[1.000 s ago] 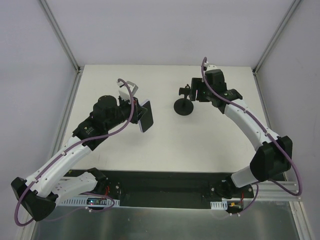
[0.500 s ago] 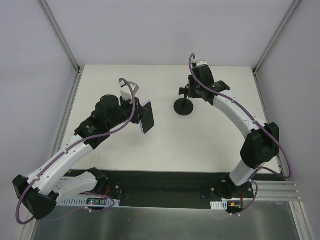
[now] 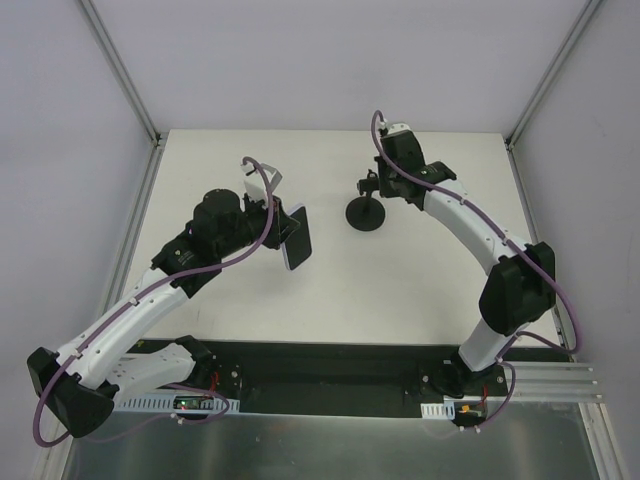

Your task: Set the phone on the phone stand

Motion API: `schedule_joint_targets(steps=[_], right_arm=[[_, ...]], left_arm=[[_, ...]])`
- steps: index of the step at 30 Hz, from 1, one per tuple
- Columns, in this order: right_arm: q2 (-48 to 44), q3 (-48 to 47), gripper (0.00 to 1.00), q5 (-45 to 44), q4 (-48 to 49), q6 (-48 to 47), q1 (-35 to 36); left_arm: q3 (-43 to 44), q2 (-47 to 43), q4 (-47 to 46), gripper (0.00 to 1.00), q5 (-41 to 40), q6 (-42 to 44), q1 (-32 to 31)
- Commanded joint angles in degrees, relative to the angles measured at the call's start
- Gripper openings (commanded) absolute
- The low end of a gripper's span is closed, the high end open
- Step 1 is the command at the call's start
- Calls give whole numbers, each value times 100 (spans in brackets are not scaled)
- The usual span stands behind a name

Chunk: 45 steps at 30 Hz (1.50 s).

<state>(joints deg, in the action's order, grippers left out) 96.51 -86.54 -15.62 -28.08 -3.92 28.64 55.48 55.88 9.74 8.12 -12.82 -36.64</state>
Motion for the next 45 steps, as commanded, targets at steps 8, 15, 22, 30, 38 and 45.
schedule_joint_targets(steps=[8, 15, 22, 30, 38, 45], right_arm=[[-765, 691, 1, 1394, 461, -425, 431], [-985, 867, 1, 1931, 215, -688, 598], [-1134, 1069, 1, 1659, 180, -794, 993], [-1582, 1570, 31, 1781, 575, -759, 1126], [-2662, 2579, 79, 1114, 1354, -434, 1047], [-3946, 3977, 79, 1166, 2560, 111, 275]], left_arm=[[-143, -68, -964, 0, 830, 166, 105], [-398, -411, -1430, 0, 822, 289, 113], [6, -341, -1448, 0, 1367, 342, 105], [524, -51, -1360, 0, 1754, 52, 113], [1042, 467, -1676, 0, 2166, -63, 105], [1438, 1310, -2072, 0, 2658, 218, 96]])
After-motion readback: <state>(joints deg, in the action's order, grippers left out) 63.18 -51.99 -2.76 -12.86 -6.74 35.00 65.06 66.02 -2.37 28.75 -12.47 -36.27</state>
